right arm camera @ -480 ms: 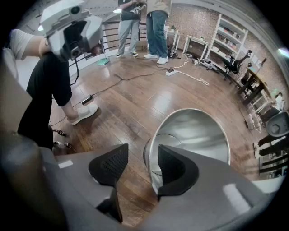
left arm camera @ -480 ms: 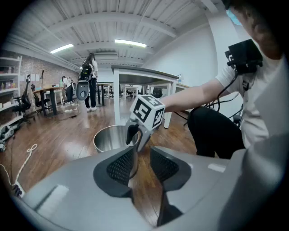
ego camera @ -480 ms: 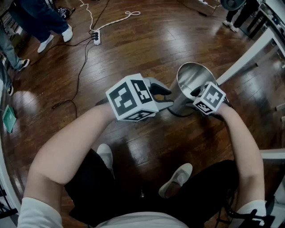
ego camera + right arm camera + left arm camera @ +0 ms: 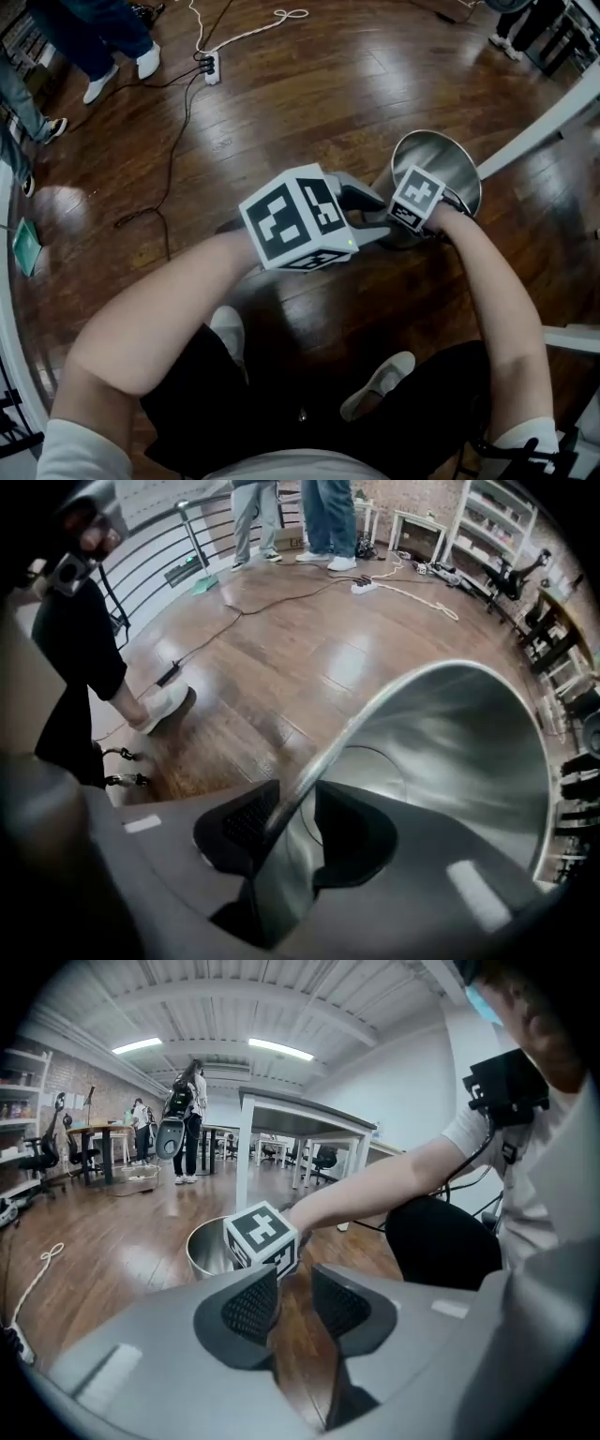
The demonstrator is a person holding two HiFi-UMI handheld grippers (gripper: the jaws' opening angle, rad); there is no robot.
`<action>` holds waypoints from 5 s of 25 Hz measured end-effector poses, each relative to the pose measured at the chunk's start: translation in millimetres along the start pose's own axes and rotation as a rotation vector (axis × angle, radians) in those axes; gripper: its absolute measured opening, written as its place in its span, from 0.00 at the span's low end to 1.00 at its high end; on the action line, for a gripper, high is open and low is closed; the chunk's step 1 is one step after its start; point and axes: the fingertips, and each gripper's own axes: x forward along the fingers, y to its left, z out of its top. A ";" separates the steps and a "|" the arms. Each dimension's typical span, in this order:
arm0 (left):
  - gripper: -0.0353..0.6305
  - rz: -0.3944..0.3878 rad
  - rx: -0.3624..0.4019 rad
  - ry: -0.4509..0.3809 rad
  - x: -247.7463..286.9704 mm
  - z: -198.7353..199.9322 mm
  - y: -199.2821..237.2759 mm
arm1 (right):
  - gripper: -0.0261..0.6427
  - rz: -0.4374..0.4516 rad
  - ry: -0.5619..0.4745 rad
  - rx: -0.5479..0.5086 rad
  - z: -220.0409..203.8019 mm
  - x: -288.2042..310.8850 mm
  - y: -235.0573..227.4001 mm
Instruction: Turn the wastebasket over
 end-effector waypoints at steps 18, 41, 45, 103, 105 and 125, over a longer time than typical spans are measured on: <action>0.22 0.052 -0.048 0.059 -13.0 -22.2 17.4 | 0.09 0.050 -0.276 0.155 15.3 -60.5 -18.0; 0.22 0.333 -0.477 0.005 -48.6 -104.8 73.8 | 0.08 0.620 -1.045 0.445 7.1 -89.5 10.8; 0.22 0.403 -0.543 0.008 -37.2 -136.3 103.4 | 0.08 0.662 -1.141 0.471 -17.0 -84.8 7.0; 0.19 0.302 -0.013 0.248 -3.5 -64.0 103.7 | 0.25 0.404 -0.855 0.653 -85.5 26.9 49.9; 0.19 0.297 0.077 0.275 4.2 -53.3 96.4 | 0.27 0.376 -0.741 0.615 -88.2 39.8 57.3; 0.15 0.094 0.507 0.459 102.3 -29.4 -14.6 | 0.23 0.200 -0.301 0.260 -117.4 2.3 83.7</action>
